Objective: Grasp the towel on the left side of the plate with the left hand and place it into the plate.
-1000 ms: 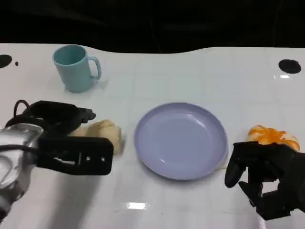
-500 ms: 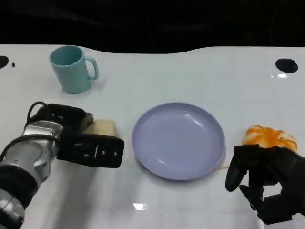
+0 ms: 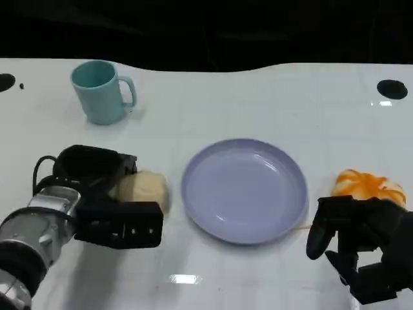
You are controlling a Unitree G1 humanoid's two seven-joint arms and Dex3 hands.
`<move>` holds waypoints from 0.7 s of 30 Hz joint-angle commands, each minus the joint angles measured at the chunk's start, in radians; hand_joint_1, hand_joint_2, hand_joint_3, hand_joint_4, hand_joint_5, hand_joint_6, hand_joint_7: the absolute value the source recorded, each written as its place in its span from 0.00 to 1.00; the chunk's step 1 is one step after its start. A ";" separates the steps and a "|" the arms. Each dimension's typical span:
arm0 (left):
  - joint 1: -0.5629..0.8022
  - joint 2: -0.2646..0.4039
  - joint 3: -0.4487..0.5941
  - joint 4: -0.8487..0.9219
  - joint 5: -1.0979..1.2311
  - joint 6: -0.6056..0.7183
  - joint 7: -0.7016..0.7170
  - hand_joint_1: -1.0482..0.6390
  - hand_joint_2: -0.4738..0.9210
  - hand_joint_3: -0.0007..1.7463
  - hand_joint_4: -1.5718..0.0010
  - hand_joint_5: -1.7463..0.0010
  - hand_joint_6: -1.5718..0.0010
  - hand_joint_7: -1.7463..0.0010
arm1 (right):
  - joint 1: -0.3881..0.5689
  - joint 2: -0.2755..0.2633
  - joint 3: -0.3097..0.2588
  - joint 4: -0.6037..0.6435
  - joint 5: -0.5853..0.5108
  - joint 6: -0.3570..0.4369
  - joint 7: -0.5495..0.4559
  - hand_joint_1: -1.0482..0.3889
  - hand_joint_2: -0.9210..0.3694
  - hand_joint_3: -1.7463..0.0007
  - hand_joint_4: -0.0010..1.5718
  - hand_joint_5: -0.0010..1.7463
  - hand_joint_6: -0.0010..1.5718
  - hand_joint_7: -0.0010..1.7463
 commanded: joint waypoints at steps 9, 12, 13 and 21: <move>0.041 0.011 0.112 -0.156 -0.068 0.019 0.084 0.50 0.96 0.14 0.46 0.00 0.66 0.02 | -0.001 -0.015 -0.013 -0.015 0.004 0.015 0.003 0.75 0.32 0.33 0.48 1.00 0.44 0.87; 0.049 0.005 0.130 -0.245 -0.081 0.034 0.046 0.49 0.97 0.16 0.45 0.00 0.65 0.00 | -0.006 -0.016 -0.008 -0.020 0.000 0.032 0.002 0.74 0.32 0.33 0.48 1.00 0.44 0.87; 0.052 -0.001 0.132 -0.280 -0.083 0.051 0.026 0.48 0.96 0.17 0.45 0.00 0.65 0.00 | -0.007 -0.016 -0.008 -0.021 0.000 0.034 0.003 0.74 0.32 0.33 0.48 1.00 0.44 0.87; 0.087 -0.056 0.130 -0.532 -0.093 0.105 -0.085 0.47 0.89 0.23 0.44 0.00 0.58 0.10 | -0.004 -0.013 -0.001 -0.020 -0.001 0.023 0.000 0.75 0.31 0.33 0.48 1.00 0.44 0.87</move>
